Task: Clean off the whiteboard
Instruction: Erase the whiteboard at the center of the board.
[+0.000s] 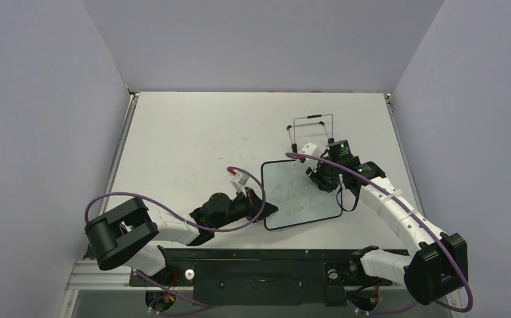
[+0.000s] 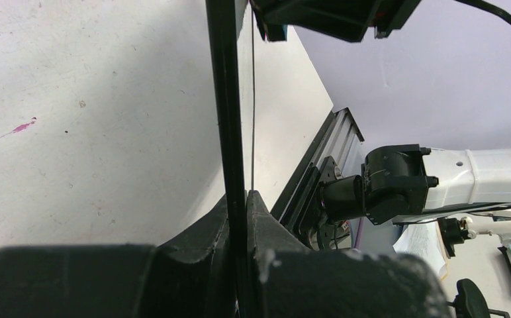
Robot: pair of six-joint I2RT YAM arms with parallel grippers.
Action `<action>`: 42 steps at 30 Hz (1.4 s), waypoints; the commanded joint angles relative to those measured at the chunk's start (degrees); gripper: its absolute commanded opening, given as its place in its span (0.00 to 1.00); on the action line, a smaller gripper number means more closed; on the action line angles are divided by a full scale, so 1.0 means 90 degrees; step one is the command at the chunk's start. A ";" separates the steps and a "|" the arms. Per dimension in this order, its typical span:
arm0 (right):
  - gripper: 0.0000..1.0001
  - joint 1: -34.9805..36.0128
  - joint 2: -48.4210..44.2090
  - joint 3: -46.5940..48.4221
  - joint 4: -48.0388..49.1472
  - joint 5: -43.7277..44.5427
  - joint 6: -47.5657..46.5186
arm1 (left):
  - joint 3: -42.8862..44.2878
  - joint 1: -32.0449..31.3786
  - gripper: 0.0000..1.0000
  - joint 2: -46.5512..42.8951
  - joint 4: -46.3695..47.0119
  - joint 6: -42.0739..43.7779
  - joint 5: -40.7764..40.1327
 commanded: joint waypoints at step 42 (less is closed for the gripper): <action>0.00 0.0561 -0.0035 0.0408 -0.0253 -0.0848 -0.0379 | 0.0026 -0.0174 0.00 0.0162 0.0903 0.0262 0.0244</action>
